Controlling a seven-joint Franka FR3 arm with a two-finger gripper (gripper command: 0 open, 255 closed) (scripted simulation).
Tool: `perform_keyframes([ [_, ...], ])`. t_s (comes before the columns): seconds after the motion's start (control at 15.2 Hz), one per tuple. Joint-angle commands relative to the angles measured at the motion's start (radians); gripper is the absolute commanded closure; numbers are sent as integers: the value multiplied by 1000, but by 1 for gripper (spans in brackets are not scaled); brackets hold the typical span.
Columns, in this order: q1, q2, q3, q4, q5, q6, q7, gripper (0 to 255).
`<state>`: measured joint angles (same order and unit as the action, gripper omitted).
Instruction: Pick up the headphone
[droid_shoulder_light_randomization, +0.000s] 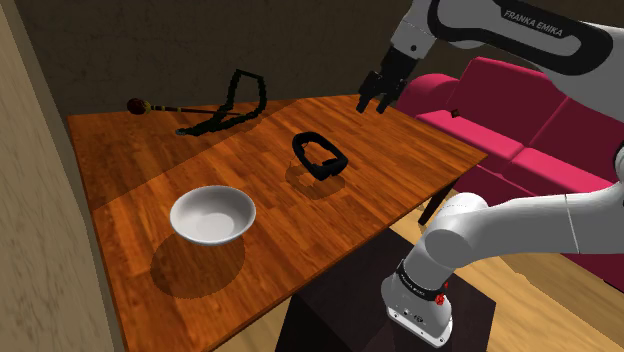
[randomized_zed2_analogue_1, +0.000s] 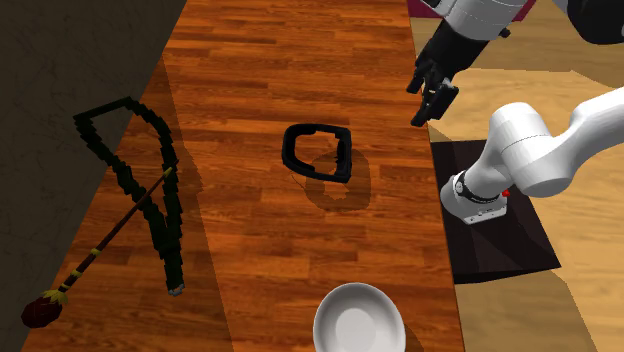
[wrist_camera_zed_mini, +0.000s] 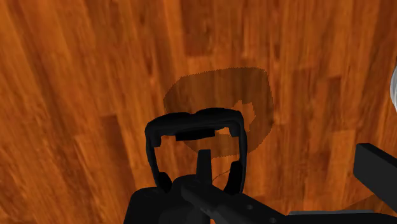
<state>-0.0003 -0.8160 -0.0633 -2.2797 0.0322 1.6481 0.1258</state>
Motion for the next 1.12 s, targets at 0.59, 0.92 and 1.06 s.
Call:
perform_keyframes([
  [0.59,-10,221,28,-79,0,294,58,0],
  [0.92,-16,380,41,-73,-5,444,92,0],
  [1.06,-19,449,45,-61,-8,499,106,0],
])
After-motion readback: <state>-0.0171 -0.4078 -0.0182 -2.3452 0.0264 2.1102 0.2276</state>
